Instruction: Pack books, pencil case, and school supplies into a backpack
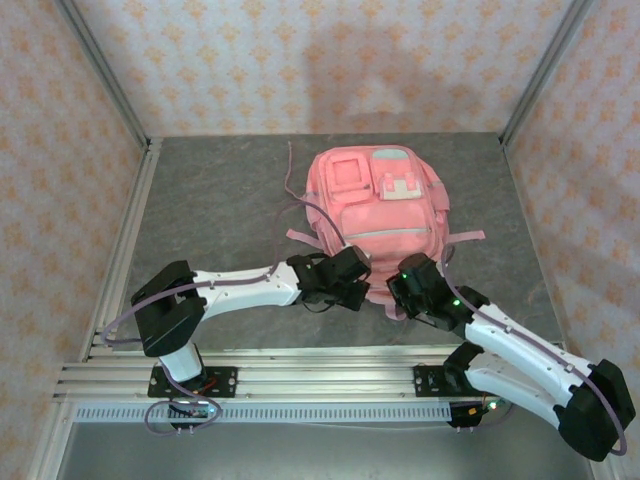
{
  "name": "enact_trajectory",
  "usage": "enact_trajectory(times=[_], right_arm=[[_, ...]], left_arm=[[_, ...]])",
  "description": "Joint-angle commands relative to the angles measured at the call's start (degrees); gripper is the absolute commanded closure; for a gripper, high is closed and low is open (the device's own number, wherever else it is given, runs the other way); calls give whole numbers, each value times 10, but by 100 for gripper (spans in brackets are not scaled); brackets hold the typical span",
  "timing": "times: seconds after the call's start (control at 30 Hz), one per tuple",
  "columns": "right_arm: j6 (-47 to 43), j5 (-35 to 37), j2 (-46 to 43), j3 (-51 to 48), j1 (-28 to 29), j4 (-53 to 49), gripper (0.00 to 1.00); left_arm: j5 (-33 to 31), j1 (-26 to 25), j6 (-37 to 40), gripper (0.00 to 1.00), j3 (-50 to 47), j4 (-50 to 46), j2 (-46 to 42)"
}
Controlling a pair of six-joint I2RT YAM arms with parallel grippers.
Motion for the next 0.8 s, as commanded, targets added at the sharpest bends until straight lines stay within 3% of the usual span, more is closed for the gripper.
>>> enact_trajectory(times=[0.0,0.3,0.7,0.77], right_arm=[[-30,70,-8,9,-14,-45,98],[-116,51,-24,26,-87,-93,97],[-238,-78,24,43,-301,-65,91],[-241,-108,34,44,-324,-52,83]], left_arm=[[-35,26,11,100,-22,-51,-28],[-35,72,12,100,-36,-42,-19],[20,80,-2,100,38,-15,55],[35,79,-5,100,63,-15,66]])
